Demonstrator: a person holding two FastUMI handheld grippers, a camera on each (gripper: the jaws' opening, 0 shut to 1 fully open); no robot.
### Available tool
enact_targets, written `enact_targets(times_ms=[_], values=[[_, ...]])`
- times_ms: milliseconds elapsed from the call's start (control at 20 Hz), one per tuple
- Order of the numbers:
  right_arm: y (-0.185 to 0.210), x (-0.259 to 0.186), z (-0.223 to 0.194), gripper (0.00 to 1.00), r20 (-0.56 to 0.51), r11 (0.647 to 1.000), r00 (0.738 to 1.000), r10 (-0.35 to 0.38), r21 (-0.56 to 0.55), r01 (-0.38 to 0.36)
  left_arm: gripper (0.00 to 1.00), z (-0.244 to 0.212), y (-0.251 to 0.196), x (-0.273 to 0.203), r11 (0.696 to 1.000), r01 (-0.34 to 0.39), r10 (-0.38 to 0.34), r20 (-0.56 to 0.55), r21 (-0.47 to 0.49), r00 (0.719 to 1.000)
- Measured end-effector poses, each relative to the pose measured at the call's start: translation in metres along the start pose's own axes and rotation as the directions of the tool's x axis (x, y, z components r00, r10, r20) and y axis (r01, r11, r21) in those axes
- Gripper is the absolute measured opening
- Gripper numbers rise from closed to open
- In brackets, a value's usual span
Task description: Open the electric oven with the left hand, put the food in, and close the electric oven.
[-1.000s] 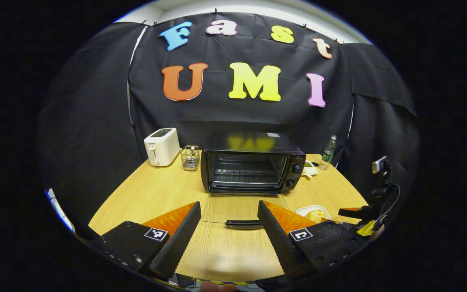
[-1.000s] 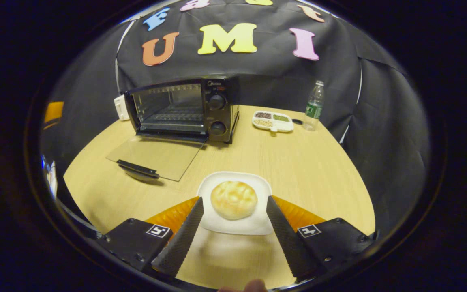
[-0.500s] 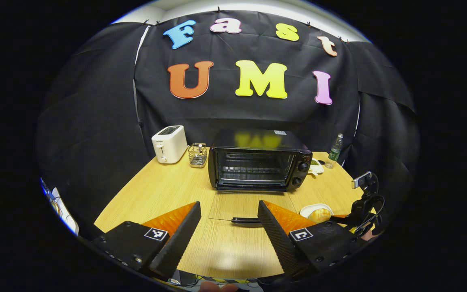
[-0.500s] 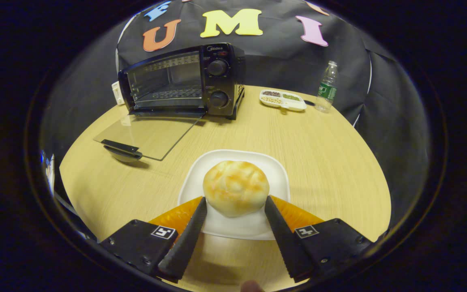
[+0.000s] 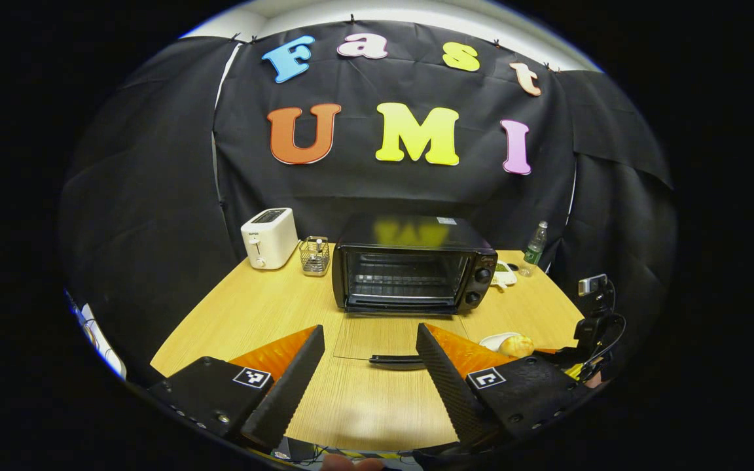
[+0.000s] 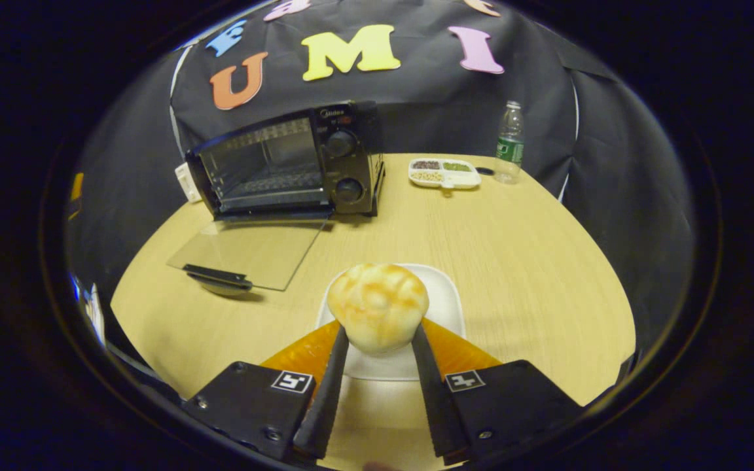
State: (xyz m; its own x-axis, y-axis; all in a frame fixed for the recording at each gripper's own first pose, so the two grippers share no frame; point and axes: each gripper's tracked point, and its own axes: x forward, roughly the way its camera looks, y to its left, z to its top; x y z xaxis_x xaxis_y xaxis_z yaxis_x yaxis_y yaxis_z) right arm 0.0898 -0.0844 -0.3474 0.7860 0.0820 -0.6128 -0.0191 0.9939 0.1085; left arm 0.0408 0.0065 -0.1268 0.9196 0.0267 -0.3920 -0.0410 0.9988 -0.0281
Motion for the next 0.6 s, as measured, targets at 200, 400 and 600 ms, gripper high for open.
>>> enact_targets(times_ms=[200, 400, 600], values=[[0.039, -0.026, 0.013, 0.59, 0.04, 0.995, 0.999, 0.023, 0.092, -0.027, 0.93, 0.004, 0.009, -0.01, 1.0, 0.015, -0.015, 0.024, -0.009, 1.0], [0.104, -0.029, 0.03, 0.59, 0.084, 0.978, 0.992, 0.095, 0.178, -0.109, 0.93, -0.001, 0.026, -0.024, 1.0, 0.019, -0.019, 0.02, -0.001, 1.0], [0.16, 0.0, 0.058, 0.59, 0.115, 0.94, 0.982, 0.151, 0.291, -0.179, 0.93, -0.003, 0.05, -0.041, 1.0, -0.004, 0.004, 0.02, 0.001, 1.0]])
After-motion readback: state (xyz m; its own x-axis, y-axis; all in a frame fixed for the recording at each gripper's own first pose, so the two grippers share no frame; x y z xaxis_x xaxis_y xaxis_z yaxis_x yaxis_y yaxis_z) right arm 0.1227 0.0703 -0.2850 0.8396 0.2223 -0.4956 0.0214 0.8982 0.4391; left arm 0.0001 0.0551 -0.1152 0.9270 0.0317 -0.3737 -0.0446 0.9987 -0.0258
